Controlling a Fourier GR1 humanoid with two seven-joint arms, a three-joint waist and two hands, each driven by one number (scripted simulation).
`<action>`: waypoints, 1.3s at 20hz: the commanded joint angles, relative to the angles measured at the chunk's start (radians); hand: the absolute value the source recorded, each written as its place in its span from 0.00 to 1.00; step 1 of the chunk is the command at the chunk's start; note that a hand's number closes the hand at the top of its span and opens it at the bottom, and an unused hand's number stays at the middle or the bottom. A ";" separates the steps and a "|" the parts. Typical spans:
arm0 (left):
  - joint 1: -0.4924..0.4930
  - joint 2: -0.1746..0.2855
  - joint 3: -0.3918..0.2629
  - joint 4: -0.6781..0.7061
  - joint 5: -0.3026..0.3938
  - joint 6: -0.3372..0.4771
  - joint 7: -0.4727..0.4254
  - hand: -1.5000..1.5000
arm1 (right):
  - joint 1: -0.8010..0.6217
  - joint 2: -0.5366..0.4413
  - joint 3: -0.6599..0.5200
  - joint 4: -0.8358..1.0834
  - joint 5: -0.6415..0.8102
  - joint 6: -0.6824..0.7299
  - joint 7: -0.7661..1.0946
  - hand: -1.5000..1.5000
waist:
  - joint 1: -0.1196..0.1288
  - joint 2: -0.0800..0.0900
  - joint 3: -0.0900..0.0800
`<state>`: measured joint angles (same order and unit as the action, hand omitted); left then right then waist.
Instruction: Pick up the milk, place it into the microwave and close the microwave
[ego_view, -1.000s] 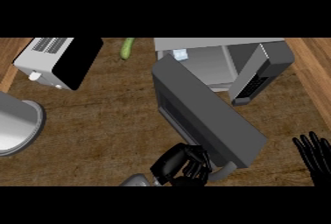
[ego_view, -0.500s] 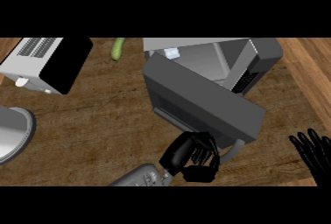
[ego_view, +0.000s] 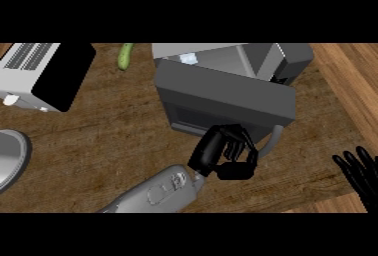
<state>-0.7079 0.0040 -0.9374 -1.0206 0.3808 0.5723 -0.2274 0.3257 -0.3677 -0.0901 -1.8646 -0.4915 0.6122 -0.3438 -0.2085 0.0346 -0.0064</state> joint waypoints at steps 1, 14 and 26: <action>-0.110 -0.004 0.036 0.041 0.065 0.044 -0.008 1.00 | -0.011 -0.009 0.009 -0.031 -0.030 -0.004 0.033 0.00 | -0.018 0.007 0.001; -0.242 -0.004 0.132 0.236 0.258 0.015 -0.088 1.00 | -0.009 -0.064 -0.032 -0.109 -0.131 -0.045 0.127 0.00 | -0.048 0.026 0.001; -0.261 -0.004 0.178 0.280 0.416 -0.021 -0.151 1.00 | -0.060 -0.086 -0.049 -0.113 -0.192 -0.055 0.154 0.00 | -0.066 0.047 0.002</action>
<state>-0.9211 -0.0005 -0.8206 -0.8151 0.7421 0.5693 -0.3728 0.2774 -0.4450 -0.1353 -1.9732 -0.6636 0.5586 -0.2001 -0.2669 0.0644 -0.0029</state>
